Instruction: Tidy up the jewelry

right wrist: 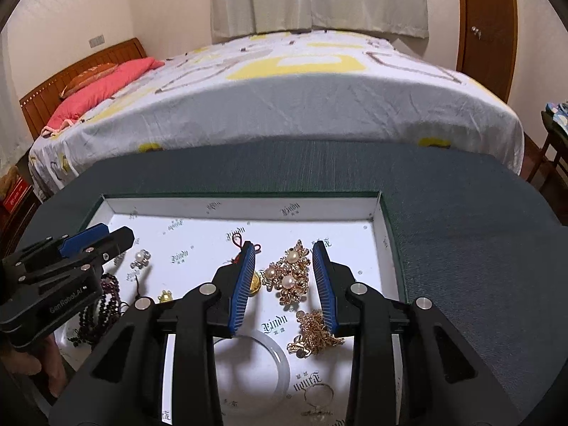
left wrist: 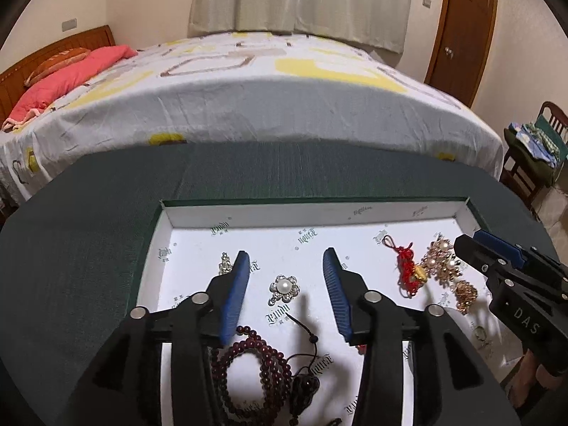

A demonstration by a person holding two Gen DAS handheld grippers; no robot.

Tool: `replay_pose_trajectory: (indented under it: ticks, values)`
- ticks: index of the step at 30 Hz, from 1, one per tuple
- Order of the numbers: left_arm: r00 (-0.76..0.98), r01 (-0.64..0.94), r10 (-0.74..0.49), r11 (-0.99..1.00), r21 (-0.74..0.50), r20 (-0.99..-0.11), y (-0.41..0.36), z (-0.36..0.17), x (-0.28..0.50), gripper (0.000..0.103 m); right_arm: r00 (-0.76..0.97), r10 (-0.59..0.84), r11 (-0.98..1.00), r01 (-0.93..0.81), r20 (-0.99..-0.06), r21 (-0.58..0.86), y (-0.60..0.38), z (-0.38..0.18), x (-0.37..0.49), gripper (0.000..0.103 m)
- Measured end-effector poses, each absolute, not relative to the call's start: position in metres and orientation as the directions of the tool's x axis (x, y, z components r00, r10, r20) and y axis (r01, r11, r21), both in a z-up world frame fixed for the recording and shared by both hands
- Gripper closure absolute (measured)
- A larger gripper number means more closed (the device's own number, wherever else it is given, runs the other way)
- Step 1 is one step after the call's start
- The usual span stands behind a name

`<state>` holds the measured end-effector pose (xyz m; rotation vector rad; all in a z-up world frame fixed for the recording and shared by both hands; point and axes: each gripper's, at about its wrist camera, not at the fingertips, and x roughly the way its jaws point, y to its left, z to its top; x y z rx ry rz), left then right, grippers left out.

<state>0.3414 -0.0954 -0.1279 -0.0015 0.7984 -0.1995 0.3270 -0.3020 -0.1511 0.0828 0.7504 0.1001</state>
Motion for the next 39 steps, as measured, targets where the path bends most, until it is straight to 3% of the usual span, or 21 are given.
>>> replay_pose_trajectory:
  ticks: [14,25,39]
  values:
    - [0.784,0.144,-0.144,0.988,-0.048,-0.604,-0.078,-0.086,0.255,0.031,0.806,0.094,0.995,-0.055,-0.585,0.085,-0.298,-0.116,0.244,0.047]
    - [0.840,0.065,-0.082,0.997,-0.051,-0.537,-0.044,-0.045,0.155,0.028,0.859,0.073,0.997,-0.061,-0.506,0.040,-0.304,-0.068,0.140,0.039]
    - [0.875,0.013,-0.049,0.997,-0.078,-0.481,-0.026,-0.014,0.081,0.023,0.896,0.075,0.997,-0.079,-0.437,0.009,-0.300,-0.033,0.066,0.037]
